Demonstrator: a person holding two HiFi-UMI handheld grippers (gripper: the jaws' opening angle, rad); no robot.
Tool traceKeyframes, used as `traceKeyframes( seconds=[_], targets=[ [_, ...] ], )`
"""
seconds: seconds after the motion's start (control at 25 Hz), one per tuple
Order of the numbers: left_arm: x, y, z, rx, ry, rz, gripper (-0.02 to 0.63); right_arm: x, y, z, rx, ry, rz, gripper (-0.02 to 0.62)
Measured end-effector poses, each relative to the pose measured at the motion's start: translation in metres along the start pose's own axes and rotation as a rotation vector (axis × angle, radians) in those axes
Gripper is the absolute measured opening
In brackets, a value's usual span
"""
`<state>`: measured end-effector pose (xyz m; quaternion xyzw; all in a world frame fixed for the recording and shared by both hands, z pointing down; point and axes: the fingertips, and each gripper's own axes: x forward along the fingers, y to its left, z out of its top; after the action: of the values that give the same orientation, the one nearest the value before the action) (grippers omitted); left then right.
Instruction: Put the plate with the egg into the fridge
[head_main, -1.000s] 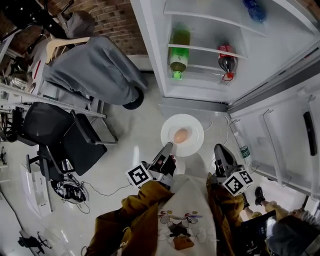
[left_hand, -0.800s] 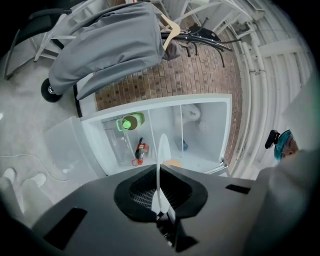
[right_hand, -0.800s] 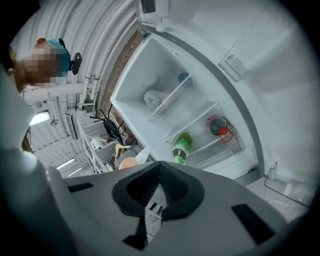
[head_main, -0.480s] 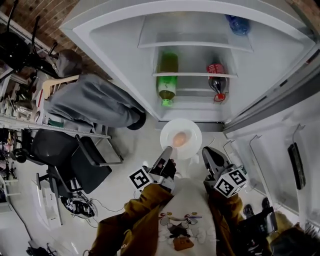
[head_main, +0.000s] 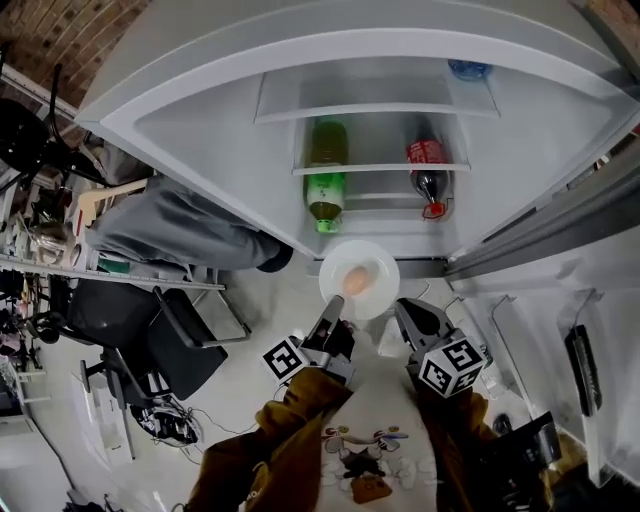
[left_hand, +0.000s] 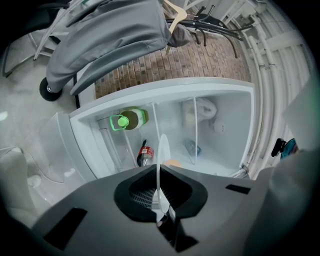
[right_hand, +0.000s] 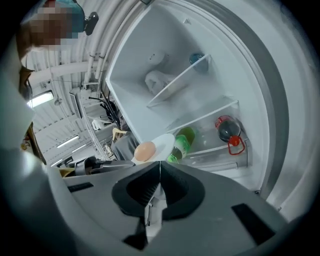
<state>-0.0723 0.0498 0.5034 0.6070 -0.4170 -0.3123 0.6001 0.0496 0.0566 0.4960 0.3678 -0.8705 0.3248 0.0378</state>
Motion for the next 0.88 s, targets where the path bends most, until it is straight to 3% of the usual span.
traceKeyframes(
  seconds=[0.36, 0.72, 0.88],
  targets=[
    [0.022, 0.007, 0.017, -0.010, 0.026, 0.015, 0.015, 0.016, -0.015, 0.021, 0.007, -0.027, -0.052, 0.006],
    [0.049, 0.008, 0.026, -0.004, 0.060, 0.034, 0.015, 0.027, -0.013, 0.033, 0.069, -0.022, -0.014, 0.006],
    [0.051, 0.004, 0.027, 0.000, 0.057, 0.027, 0.015, 0.030, -0.024, 0.042, 0.089, -0.058, -0.074, 0.039]
  ],
)
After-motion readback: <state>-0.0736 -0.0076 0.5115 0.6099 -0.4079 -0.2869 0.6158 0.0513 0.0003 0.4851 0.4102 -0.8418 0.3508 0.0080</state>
